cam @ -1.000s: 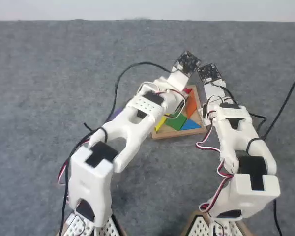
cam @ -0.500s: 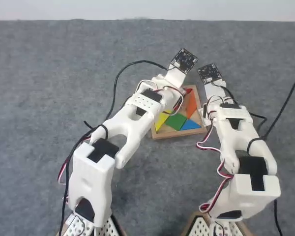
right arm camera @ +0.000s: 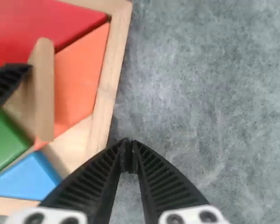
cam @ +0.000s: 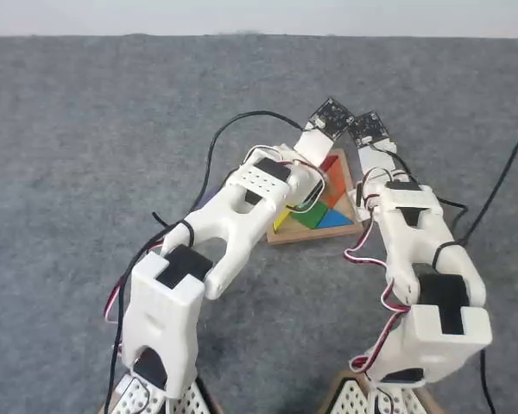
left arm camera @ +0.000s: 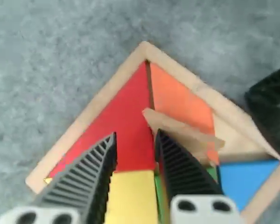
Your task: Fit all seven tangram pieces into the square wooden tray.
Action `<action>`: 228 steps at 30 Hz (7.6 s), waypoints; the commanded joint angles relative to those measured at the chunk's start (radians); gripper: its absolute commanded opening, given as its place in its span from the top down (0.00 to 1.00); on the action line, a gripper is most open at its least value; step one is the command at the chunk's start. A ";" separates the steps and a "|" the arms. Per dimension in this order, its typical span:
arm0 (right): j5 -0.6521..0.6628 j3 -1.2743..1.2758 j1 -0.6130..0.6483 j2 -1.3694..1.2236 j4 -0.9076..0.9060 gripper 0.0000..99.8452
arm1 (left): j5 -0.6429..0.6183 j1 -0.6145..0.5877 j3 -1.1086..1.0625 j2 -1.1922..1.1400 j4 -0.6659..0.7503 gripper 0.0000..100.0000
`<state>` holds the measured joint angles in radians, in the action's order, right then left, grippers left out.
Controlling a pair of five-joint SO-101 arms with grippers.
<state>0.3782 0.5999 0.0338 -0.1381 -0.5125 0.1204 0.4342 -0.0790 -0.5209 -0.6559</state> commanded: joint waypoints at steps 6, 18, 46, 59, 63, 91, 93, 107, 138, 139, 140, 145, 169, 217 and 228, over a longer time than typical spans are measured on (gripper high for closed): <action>-0.003 -0.048 0.007 0.019 -0.008 0.99 | 0.009 0.006 0.019 0.137 -0.029 0.87; -0.003 -0.048 0.007 0.019 -0.007 0.99 | -0.026 0.029 -0.202 0.252 0.230 0.87; 0.078 -0.114 0.197 0.031 -0.438 0.95 | -0.206 -0.448 -0.367 0.459 -0.055 0.83; -0.086 0.075 0.236 0.372 -0.277 0.94 | -0.204 -0.482 -0.255 0.330 -0.052 0.83; -0.092 0.126 0.317 0.360 -0.189 0.93 | -0.203 -0.482 -0.255 0.328 -0.049 0.83; -0.250 -0.126 0.430 -0.001 -0.302 0.83 | -0.203 -0.482 -0.262 0.322 -0.052 0.83; -0.196 -0.147 0.430 -0.010 -0.364 0.83 | -0.203 -0.485 -0.262 0.322 -0.052 0.83; -0.103 -0.158 0.375 -0.035 -0.535 0.99 | -0.203 -0.489 -0.262 0.322 -0.054 0.83; -0.074 0.726 0.097 1.241 -0.200 0.99 | -0.206 -0.488 -0.263 0.322 -0.049 0.83; -0.074 0.761 0.050 1.297 -0.200 0.99 | -0.206 -0.488 -0.263 0.322 -0.049 0.83; -0.072 0.792 0.008 1.349 -0.202 0.99 | -0.207 -0.488 -0.262 0.322 -0.048 0.83; 0.061 0.977 -0.136 1.572 -0.208 0.97 | -0.204 -0.488 -0.259 0.322 -0.005 0.83; 0.089 1.083 -0.340 1.951 -0.806 0.97 | -0.048 -1.148 -0.076 0.046 0.351 0.83; 0.089 1.083 -0.340 1.951 -0.806 0.97 | 0.038 -1.168 0.292 -0.233 0.287 0.82; 0.089 1.083 -0.337 1.951 -0.806 0.97 | 0.032 -1.146 0.312 -0.233 0.295 0.82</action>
<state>0.4565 1.6709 -0.2961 1.7860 -1.3088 0.1389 -0.7426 0.1788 -0.7802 -0.3644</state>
